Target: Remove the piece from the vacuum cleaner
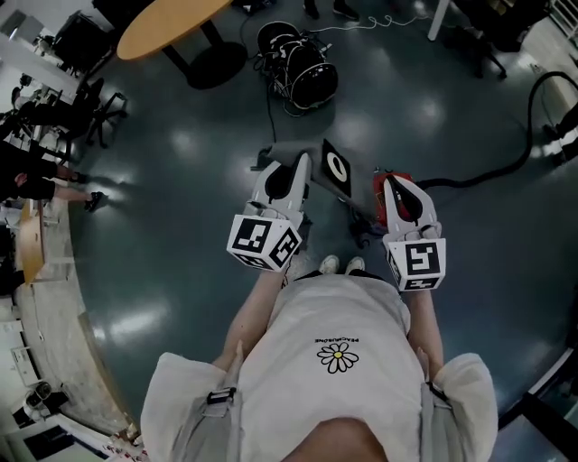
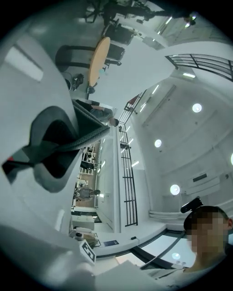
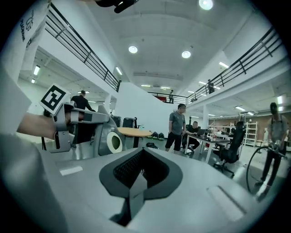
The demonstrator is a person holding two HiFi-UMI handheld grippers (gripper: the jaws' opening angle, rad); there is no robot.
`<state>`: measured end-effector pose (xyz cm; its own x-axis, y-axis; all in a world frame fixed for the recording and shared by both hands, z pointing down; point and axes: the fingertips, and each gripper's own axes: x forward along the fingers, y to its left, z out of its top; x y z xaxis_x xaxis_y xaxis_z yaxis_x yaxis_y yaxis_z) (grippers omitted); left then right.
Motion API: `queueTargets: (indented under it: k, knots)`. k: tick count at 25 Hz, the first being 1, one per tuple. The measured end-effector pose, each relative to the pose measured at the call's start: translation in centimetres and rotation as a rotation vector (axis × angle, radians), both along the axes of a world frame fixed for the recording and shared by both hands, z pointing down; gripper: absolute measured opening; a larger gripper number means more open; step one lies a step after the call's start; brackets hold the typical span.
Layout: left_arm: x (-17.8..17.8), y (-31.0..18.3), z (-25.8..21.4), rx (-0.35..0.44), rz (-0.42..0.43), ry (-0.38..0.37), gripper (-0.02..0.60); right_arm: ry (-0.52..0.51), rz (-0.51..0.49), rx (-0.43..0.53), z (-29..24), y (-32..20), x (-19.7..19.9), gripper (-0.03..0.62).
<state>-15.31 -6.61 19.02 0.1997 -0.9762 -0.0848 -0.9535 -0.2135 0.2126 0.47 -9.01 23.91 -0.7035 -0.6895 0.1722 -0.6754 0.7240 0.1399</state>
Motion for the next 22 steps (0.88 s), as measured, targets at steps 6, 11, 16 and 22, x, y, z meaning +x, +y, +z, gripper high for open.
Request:
queueTargets:
  k: [6,11,16,22]
  knots:
    - [-0.2,-0.8,-0.5,0.014,-0.045,-0.08,0.017,-0.041,0.032,0.065,-2.7,-1.9,0.3,0.023]
    - [0.4,-1.7,-2.0,0.031,-0.051,-0.114,0.017,-0.079,0.053,0.098,-5.3,-2.8,1.0,0.021]
    - [0.9,-2.0,-2.7,0.039,-0.033,-0.117,0.017,-0.09,0.057,0.088,-5.3,-2.7,1.1,0.021]
    - [1.5,-1.9,-2.8,0.041,-0.017,-0.122,0.017,-0.069,0.045,0.079,-4.6,-2.0,0.8,0.021]
